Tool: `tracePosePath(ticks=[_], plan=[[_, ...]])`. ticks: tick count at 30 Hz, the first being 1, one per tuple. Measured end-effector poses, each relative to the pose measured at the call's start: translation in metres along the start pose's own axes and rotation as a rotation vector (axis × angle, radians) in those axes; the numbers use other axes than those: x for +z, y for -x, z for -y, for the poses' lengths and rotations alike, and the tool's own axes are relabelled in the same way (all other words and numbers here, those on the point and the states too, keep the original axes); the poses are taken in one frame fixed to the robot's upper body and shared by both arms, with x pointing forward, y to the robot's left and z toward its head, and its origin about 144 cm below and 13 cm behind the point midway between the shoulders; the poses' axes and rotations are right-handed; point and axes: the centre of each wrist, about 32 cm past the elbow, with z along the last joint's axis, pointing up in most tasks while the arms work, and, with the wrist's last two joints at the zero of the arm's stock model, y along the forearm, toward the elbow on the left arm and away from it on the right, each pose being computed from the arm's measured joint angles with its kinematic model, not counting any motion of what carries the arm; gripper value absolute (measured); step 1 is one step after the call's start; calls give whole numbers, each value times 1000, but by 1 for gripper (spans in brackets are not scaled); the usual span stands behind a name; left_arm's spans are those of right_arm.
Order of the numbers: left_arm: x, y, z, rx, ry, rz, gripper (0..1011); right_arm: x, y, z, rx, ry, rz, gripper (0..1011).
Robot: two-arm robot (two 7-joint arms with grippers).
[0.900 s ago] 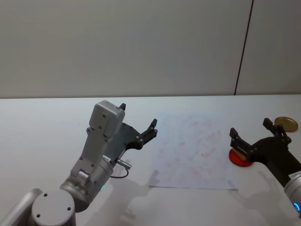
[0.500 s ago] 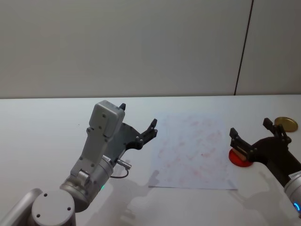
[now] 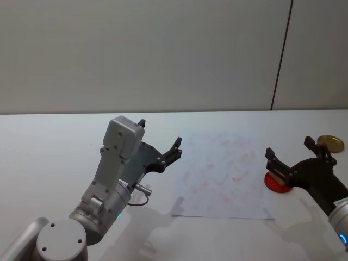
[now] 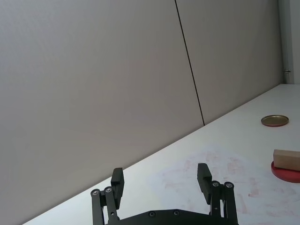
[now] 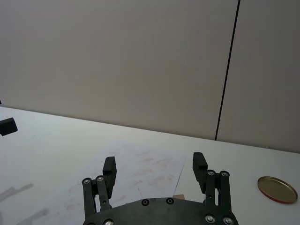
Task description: Use the one hand to pick up the stamp and affix it onto the A4 paper.
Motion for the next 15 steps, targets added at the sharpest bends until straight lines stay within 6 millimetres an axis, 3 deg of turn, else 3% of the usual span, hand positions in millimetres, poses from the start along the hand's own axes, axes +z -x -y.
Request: tracePosePath(ticks=[15], plan=[[0,0,0,0,0,0,993,-4,-15,1,7,24,11,1001]])
